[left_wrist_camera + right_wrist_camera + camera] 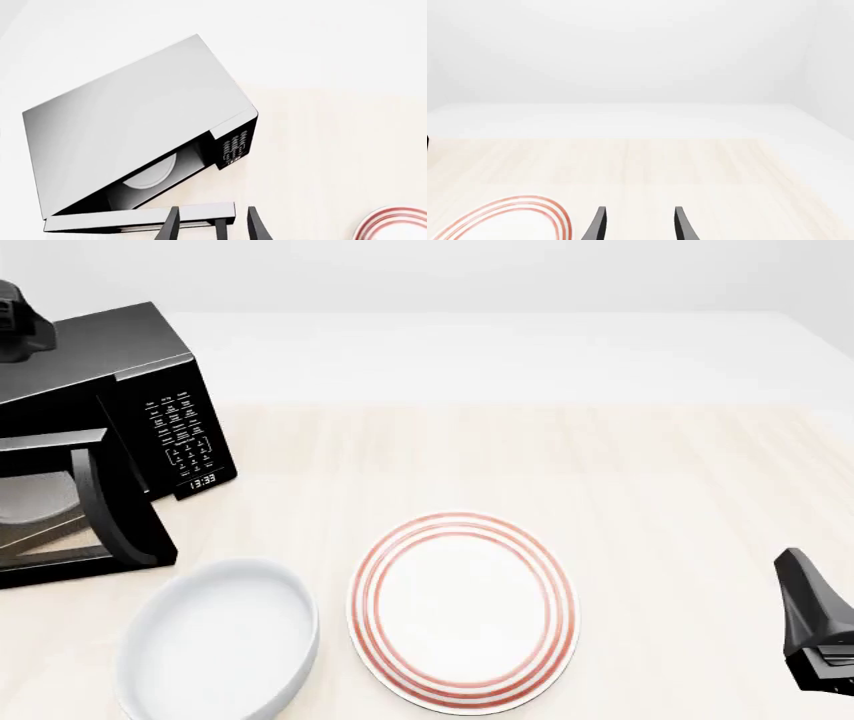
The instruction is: Open the microwave.
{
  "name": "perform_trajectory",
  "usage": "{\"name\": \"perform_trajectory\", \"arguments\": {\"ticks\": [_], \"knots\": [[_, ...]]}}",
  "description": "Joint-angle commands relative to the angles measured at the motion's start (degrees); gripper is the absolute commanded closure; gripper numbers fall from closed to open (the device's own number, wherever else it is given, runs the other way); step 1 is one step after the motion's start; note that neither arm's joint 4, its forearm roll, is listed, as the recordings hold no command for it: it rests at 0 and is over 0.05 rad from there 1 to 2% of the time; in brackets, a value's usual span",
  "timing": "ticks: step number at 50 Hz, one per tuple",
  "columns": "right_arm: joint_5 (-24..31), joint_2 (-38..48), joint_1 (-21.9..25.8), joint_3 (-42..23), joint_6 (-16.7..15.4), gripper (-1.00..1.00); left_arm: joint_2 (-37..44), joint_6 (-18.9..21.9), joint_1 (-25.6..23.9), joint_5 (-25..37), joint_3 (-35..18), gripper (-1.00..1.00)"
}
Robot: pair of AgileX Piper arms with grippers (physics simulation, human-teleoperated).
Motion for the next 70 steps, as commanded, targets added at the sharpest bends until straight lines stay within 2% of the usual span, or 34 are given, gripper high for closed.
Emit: {"name": "perform_trajectory", "arguments": {"ticks": [1, 52, 70], "knots": [[0.0, 0.0, 0.0, 0.0, 0.0, -1.0, 1.1, 0.4, 0.7, -0.1, 0.3, -1.0], [0.0, 0.0, 0.0, 0.0, 0.0, -1.0, 5.5, -0.1, 1.9, -2.5, 1.4, -1.0], [0.0, 0.0, 0.0, 0.0, 0.0, -1.0, 8.1, 0.5, 3.7, -3.2, 1.6, -1.0]]}}
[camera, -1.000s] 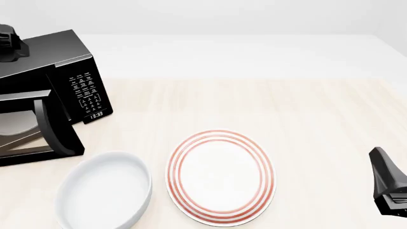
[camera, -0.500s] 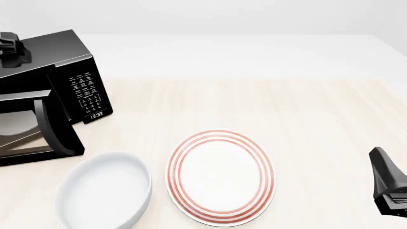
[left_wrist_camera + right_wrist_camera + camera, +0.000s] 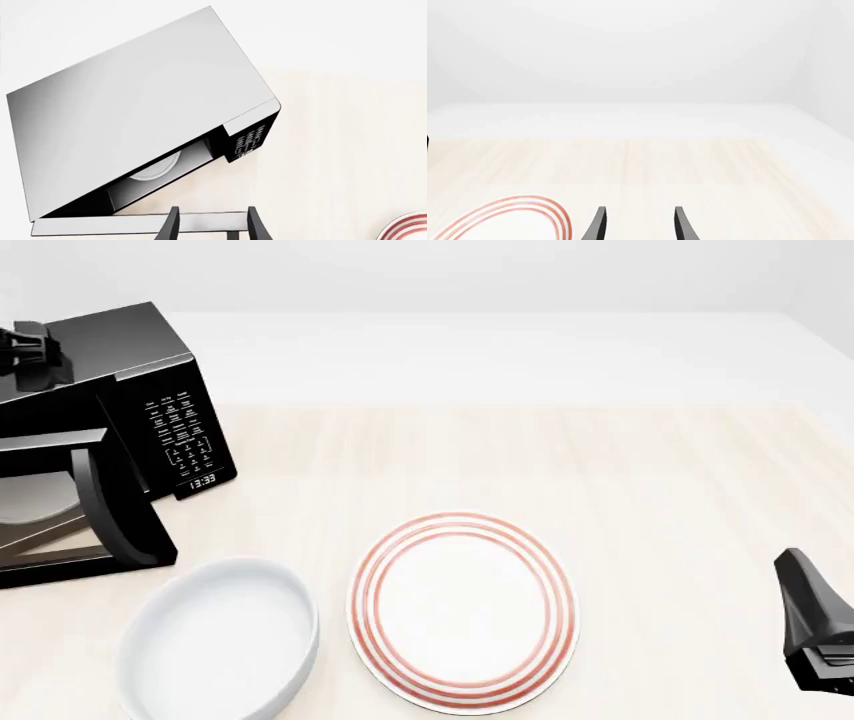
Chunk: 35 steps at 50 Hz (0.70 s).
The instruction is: Open the microwave.
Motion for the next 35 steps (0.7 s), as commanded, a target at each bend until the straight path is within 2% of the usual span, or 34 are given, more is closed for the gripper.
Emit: {"name": "perform_trajectory", "arguments": {"ticks": [1, 35], "knots": [[0.0, 0.0, 0.0, 0.0, 0.0, -1.0, 1.4, 0.3, 1.1, -0.5, 0.1, -1.0], [0.0, 0.0, 0.0, 0.0, 0.0, -1.0, 4.7, -0.9, 2.1, -2.8, 0.2, -1.0]]}}
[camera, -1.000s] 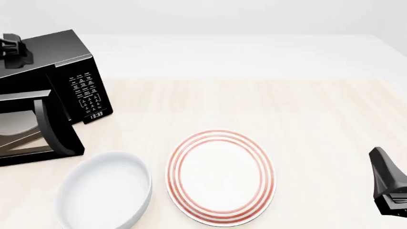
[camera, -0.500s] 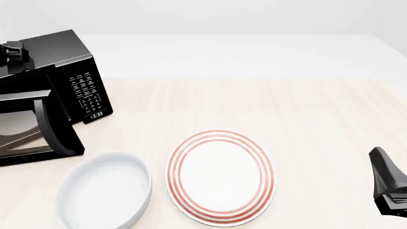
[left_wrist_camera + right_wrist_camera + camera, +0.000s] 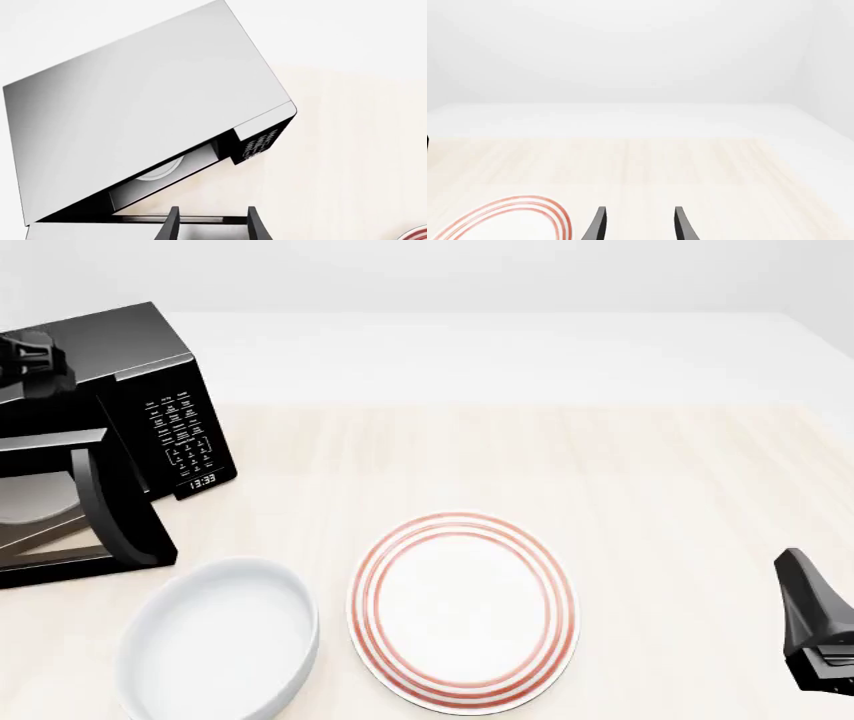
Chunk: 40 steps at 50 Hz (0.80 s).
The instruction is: Open the microwave.
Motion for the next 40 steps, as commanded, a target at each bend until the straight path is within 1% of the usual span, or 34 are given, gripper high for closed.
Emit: {"name": "perform_trajectory", "arguments": {"ticks": [1, 5, 6, 7, 25, 40], "knots": [[0.0, 0.0, 0.0, 0.0, 0.0, -1.0, 1.4, -0.1, 0.5, -0.4, -0.1, -1.0], [0.0, 0.0, 0.0, 0.0, 0.0, -1.0, 1.5, 0.0, 0.6, -0.4, -0.1, -1.0], [0.0, 0.0, 0.0, 0.0, 0.0, -1.0, 1.8, 0.8, 0.9, -0.3, 0.0, -1.0], [0.0, 0.0, 0.0, 0.0, 0.0, -1.0, 1.6, 0.3, 0.8, -0.5, 0.0, -1.0], [0.0, 0.0, 0.0, 0.0, 0.0, -1.0, 3.7, -0.6, 0.1, -2.0, -0.3, -1.0], [0.0, 0.0, 0.0, 0.0, 0.0, -1.0, 4.3, -1.0, 0.5, -2.9, 0.0, -1.0]]}}
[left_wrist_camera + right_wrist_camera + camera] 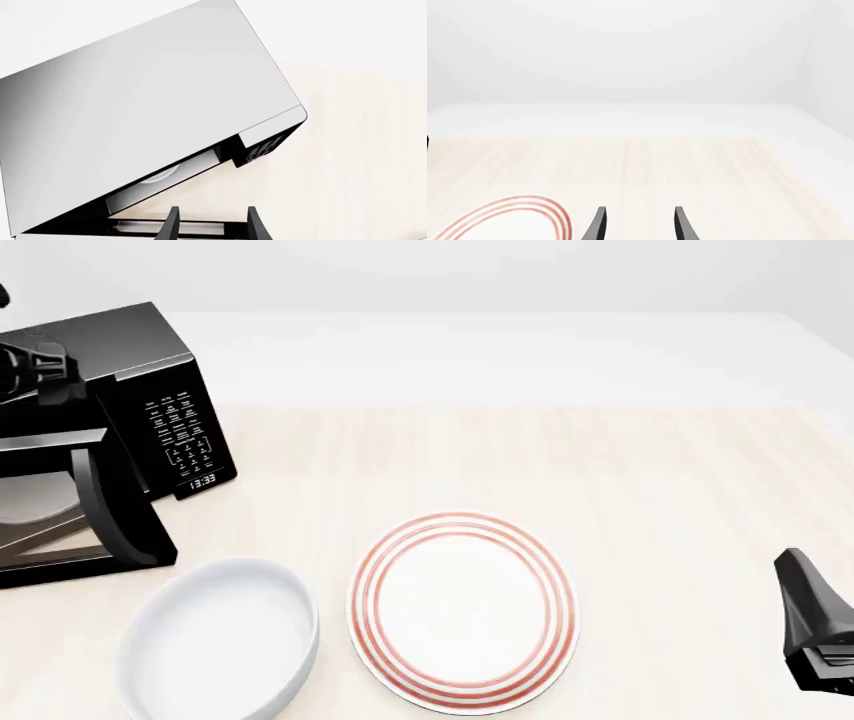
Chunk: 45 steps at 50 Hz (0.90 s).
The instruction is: Open the microwave.
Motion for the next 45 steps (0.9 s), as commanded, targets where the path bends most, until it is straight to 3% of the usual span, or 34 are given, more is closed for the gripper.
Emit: {"name": "perform_trajectory", "arguments": {"ticks": [1, 45], "knots": [[0.0, 0.0, 0.0, 0.0, 0.0, -1.0, 1.2, -0.6, 0.1, -1.0, 0.4, -1.0], [0.0, 0.0, 0.0, 0.0, 0.0, -1.0, 2.5, -0.1, 1.8, -1.6, 1.9, -1.0]]}}
